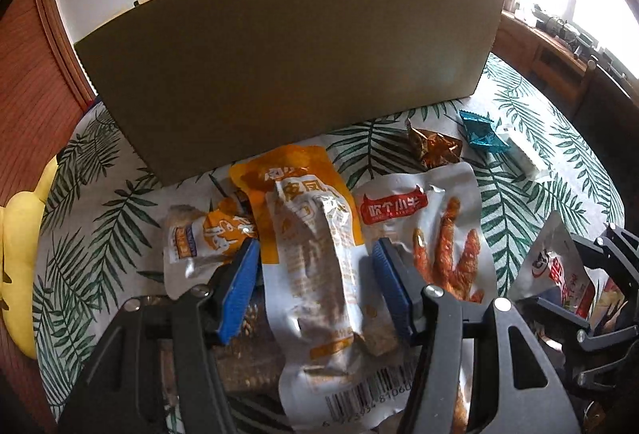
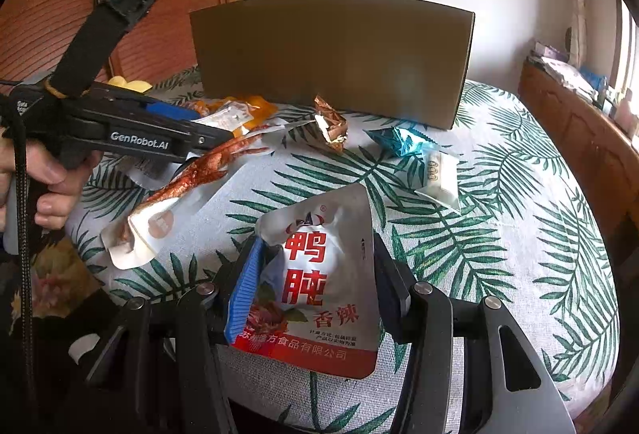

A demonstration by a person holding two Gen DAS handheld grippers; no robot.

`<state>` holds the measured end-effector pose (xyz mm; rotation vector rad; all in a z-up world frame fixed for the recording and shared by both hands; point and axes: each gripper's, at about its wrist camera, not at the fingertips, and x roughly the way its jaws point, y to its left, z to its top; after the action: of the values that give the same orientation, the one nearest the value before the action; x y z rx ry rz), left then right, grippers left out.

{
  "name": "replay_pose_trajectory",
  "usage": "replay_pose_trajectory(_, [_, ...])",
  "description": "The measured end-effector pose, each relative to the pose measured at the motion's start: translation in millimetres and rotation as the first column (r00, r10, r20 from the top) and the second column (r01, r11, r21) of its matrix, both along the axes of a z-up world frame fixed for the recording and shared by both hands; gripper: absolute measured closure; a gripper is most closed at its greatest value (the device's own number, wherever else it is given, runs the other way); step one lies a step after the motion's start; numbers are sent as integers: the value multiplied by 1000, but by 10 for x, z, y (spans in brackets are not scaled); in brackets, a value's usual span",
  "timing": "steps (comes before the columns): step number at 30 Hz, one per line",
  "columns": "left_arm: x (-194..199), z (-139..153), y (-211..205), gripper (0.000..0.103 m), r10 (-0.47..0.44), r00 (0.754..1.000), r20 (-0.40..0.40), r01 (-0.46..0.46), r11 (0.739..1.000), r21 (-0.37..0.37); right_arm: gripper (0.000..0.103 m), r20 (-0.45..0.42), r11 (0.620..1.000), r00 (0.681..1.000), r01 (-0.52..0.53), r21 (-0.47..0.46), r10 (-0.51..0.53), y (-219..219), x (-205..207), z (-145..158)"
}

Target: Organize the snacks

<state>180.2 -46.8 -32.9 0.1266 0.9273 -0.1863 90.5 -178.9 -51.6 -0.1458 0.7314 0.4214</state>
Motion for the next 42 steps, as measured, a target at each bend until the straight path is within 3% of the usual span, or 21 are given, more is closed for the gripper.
replay_pose_trajectory(8, [104, 16, 38, 61, -16, 1000, -5, 16, 1000, -4, 50, 5, 1000, 1000, 3, 5, -3, -6, -10, -5])
replay_pose_trajectory(12, [61, 44, 105, 64, -16, 1000, 13, 17, 1000, -20, 50, 8, 1000, 1000, 2, 0, -2, 1, -12, -7])
replay_pose_trajectory(21, [-183, 259, 193, 64, -12, 994, 109, 21, 997, -75, 53, -3, 1000, 1000, 1, 7, -1, -9, 11, 10])
replay_pose_trajectory(24, [-279, 343, 222, 64, -11, 991, 132, 26, 994, -110, 63, -13, 999, 1000, 12, 48, -11, -77, 40, 56])
replay_pose_trajectory(30, [-378, 438, 214, 64, -30, 988, 151, 50, 990, -129, 64, -77, 994, 997, 5, 109, 3, -169, 149, 54])
replay_pose_trajectory(42, [-513, 484, 131, 63, -43, 983, 176, 71, 986, -153, 68, -80, 995, 996, -37, 89, 45, -142, 148, 121])
